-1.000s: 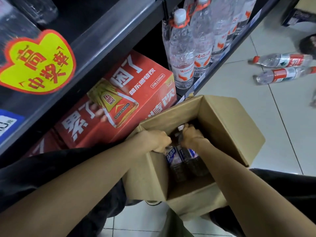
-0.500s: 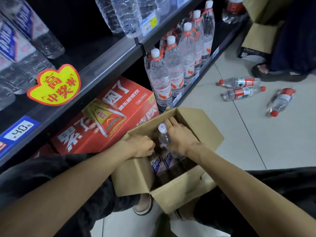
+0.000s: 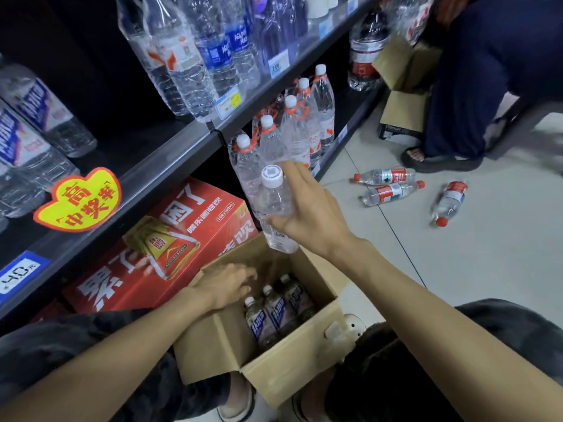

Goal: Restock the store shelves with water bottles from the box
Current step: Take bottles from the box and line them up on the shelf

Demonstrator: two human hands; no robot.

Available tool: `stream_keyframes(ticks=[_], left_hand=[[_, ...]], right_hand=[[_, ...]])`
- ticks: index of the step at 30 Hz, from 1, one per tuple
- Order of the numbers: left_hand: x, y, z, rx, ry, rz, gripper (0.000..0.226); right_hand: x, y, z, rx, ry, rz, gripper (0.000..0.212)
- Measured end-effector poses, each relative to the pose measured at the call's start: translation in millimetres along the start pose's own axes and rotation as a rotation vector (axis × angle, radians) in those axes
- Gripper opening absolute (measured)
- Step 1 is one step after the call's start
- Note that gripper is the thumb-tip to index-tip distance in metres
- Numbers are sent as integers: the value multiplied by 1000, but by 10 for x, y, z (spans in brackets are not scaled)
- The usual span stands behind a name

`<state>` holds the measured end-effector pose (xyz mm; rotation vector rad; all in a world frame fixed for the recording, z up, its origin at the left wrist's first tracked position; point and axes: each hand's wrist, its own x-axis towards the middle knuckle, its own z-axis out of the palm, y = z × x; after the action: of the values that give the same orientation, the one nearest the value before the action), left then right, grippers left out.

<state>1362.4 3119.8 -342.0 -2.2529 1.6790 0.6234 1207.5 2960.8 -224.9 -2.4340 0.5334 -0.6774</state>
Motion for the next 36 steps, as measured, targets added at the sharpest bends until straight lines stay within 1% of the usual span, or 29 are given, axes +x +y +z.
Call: stream_keyframes(ticks=[4,7,9,12,15,18,21,23,27,32,36], left_hand=[[126,137,79,-58,-50,19,37],[255,198,198,-86,-93,36,35],[353,198,276,-112,-113,47,36],[513,163,380,-112,-151,51,45],[702,104,524,-99,-191,55,49],[901,56,721,-88,-244,55,48],[1086,31,896,-69,-312,61,51],[1204,8,1002,-38,-357,86,56],[1404,-2,1198,104,-419,138,65],[1571,38,1419,224,-385,153,69],[1584,76,1528,290,-379,142,92]], right_hand=[[99,90,-111,-19,117,-45,59],[111,301,-83,6,155,-12,58],[116,468,-7,30,163,30,59],[117,700,135,32,167,84,61],[119,890,262,58,189,122,56],[161,1038,372,79,211,142,54],[237,1128,501,78,191,141,55],[273,1192,598,90,177,143,57],[280,1330,777,123,162,168,55],[247,1422,962,133,102,180,57],[231,1423,1035,164,120,163,57]])
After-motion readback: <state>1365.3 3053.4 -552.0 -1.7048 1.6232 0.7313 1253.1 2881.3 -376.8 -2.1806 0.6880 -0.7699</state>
